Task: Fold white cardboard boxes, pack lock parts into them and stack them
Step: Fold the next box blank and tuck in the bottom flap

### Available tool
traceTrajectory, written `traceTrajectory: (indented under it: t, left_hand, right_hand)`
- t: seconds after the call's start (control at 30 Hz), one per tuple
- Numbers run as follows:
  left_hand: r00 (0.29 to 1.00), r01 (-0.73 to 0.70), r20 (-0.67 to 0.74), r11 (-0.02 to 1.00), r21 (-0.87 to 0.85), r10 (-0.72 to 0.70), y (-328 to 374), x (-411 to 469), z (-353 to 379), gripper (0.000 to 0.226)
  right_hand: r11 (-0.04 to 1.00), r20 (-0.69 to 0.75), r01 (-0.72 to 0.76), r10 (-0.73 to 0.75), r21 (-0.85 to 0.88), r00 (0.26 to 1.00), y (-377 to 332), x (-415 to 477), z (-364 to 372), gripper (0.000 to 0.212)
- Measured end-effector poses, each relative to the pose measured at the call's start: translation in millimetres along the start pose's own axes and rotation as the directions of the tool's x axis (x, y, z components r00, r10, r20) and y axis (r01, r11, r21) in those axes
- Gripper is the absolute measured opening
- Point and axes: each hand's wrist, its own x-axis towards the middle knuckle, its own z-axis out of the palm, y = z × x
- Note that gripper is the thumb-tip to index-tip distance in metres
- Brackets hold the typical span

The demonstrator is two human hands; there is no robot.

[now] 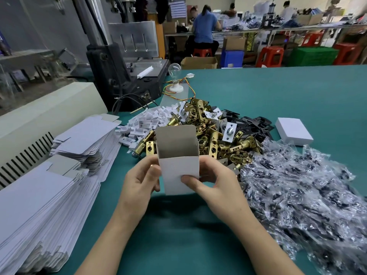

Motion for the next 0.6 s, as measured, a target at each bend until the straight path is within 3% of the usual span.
traceTrajectory:
  t: [0.13,0.27,0.6]
  left_hand:
    - [1.000,0.028,-0.014,0.995,0.098,-0.027,-1,1,1,0.028]
    - [0.998,0.061,-0.001,0.994,0.094,-0.061,-3,1,1,0.034]
    - [0.979,0.164,0.093,0.975,0.152,-0.179,-16,0,0,0.039]
  right_hand:
    - [1.000,0.017,-0.007,0.007,-0.015,1.000,-1,-2,-1,0.026]
    - [0.998,-0.025,0.000,0.001,0.062,1.000,-5,-4,-1,0.026]
    - [0.994,-0.337,0.099,-0.080,0.038,0.938,-11,-5,-4,0.022]
